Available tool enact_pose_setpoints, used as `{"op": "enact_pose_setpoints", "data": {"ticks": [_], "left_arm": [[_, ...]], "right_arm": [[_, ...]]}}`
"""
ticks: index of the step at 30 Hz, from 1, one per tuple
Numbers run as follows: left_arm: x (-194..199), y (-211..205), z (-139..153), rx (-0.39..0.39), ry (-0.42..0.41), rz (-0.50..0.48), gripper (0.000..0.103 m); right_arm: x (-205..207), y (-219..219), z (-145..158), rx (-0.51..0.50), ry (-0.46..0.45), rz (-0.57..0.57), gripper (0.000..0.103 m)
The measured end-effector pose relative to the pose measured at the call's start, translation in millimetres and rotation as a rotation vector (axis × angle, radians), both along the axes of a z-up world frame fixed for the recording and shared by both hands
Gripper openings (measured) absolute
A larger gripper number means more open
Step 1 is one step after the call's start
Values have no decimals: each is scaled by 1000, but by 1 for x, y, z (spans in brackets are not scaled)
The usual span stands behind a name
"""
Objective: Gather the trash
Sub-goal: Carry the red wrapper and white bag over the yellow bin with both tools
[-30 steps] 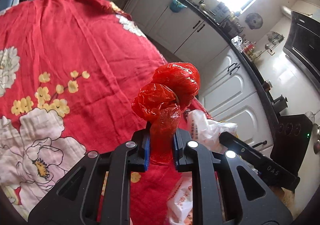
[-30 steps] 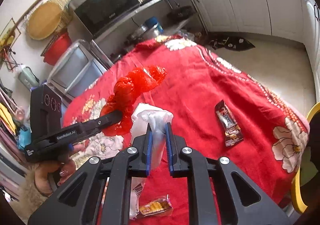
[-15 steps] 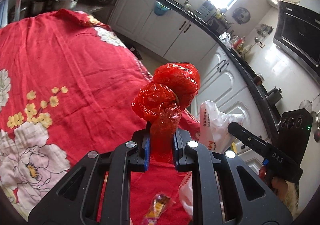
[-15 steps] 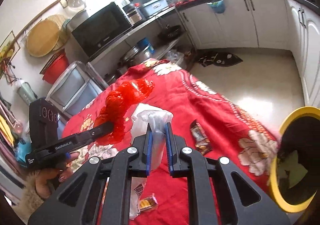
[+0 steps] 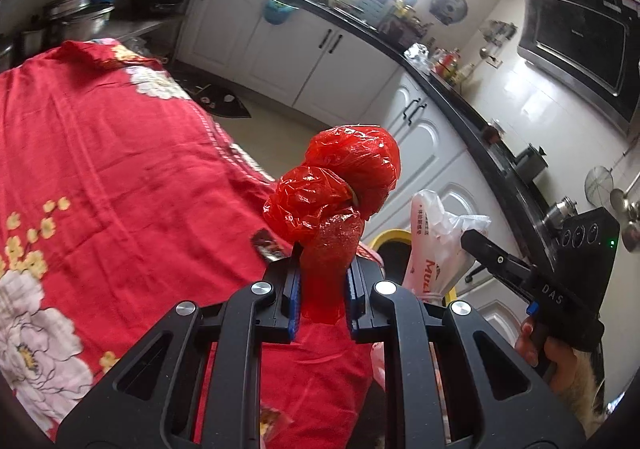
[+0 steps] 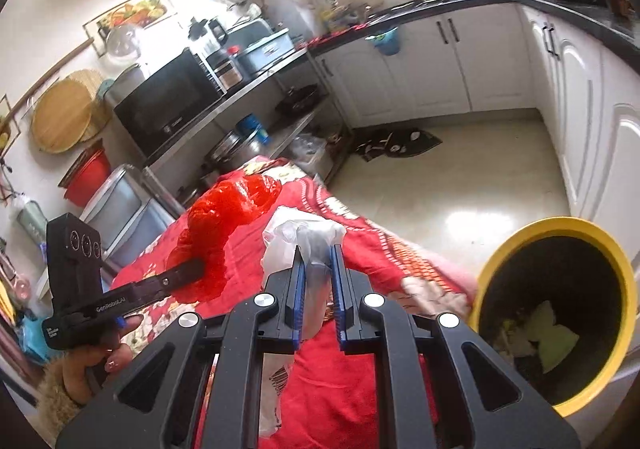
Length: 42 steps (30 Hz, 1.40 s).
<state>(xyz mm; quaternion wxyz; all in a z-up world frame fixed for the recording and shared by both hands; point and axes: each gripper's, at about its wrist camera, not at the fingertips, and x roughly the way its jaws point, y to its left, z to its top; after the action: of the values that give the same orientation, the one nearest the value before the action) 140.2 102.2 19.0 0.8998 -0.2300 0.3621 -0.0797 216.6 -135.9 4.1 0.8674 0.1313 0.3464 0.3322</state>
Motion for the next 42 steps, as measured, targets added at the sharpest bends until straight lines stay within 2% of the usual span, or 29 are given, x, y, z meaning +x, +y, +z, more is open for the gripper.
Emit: {"op": "enact_pose_setpoints", "data": {"ticks": [8, 22, 42], "left_arm": [[17, -28, -3, 11, 5, -61, 12], [51, -84, -15, 39, 34, -177, 12], [83, -159, -41, 93, 87, -325, 12]], "right_arm": [[5, -37, -1, -15, -20, -102, 12], [17, -104, -16, -109, -43, -303, 12], [29, -169, -54, -224, -5, -493, 12]]}}
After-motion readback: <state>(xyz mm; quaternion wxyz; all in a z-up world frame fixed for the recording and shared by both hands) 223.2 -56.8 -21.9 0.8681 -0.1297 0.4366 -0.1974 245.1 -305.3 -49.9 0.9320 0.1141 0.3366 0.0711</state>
